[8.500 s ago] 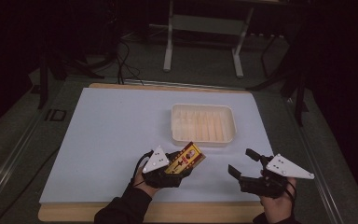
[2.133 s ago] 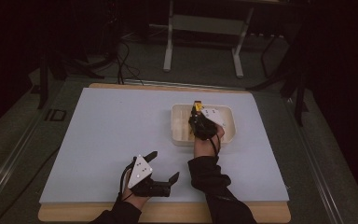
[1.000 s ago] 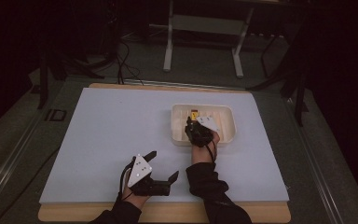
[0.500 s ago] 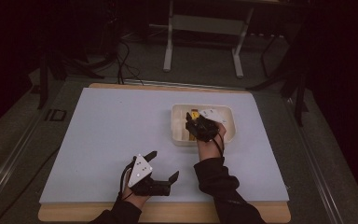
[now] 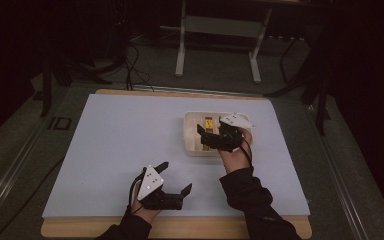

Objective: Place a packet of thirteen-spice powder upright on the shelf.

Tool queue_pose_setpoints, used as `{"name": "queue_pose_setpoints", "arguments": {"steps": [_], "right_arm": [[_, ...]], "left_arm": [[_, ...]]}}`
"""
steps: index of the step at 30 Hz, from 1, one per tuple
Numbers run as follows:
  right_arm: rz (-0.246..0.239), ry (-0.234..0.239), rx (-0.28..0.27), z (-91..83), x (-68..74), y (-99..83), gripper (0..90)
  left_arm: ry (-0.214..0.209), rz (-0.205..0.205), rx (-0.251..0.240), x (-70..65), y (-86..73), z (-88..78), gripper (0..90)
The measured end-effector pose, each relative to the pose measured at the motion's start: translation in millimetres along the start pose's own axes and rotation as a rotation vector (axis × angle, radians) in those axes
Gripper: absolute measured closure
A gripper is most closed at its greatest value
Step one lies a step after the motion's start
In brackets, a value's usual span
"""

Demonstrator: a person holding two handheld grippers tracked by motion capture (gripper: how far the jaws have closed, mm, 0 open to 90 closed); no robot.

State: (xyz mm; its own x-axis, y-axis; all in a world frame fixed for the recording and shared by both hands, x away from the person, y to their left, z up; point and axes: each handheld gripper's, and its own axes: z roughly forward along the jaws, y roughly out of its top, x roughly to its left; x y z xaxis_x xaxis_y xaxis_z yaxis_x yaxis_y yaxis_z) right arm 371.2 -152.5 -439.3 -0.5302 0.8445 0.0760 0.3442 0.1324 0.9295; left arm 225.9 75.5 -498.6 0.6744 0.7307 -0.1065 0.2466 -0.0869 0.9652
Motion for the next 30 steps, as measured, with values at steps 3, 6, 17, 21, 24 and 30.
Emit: {"name": "queue_pose_setpoints", "arguments": {"steps": [3, 6, 17, 21, 24, 30], "right_arm": [[-0.001, 0.028, 0.0, -6.9, -1.1, -0.8, 12.1], [-0.001, 0.06, 0.007, -15.6, -2.7, -1.1, 12.2], [-0.032, 0.113, 0.008, -47.3, -8.3, -11.1, 13.2], [-0.045, 0.141, 0.003, -61.7, -10.0, -16.9, 13.2], [-0.041, 0.151, -0.008, -67.3, -11.1, -19.3, 13.4], [-0.057, 0.183, 0.008, -84.8, -16.8, -33.9, 13.4]], "left_arm": [[-0.001, -0.002, 0.001, 0.1, -0.1, 0.1, 1.3], [-0.004, -0.001, 0.006, 0.5, -0.5, 0.1, 1.3], [-0.003, -0.003, 0.002, 0.9, -0.1, -0.4, 1.3], [0.0, -0.001, 0.003, 0.9, 0.2, -0.7, 1.3], [-0.002, -0.003, 0.002, 1.2, 0.0, -0.8, 1.3], [-0.003, -0.002, -0.002, 0.9, 0.2, -1.8, 1.3]]}}
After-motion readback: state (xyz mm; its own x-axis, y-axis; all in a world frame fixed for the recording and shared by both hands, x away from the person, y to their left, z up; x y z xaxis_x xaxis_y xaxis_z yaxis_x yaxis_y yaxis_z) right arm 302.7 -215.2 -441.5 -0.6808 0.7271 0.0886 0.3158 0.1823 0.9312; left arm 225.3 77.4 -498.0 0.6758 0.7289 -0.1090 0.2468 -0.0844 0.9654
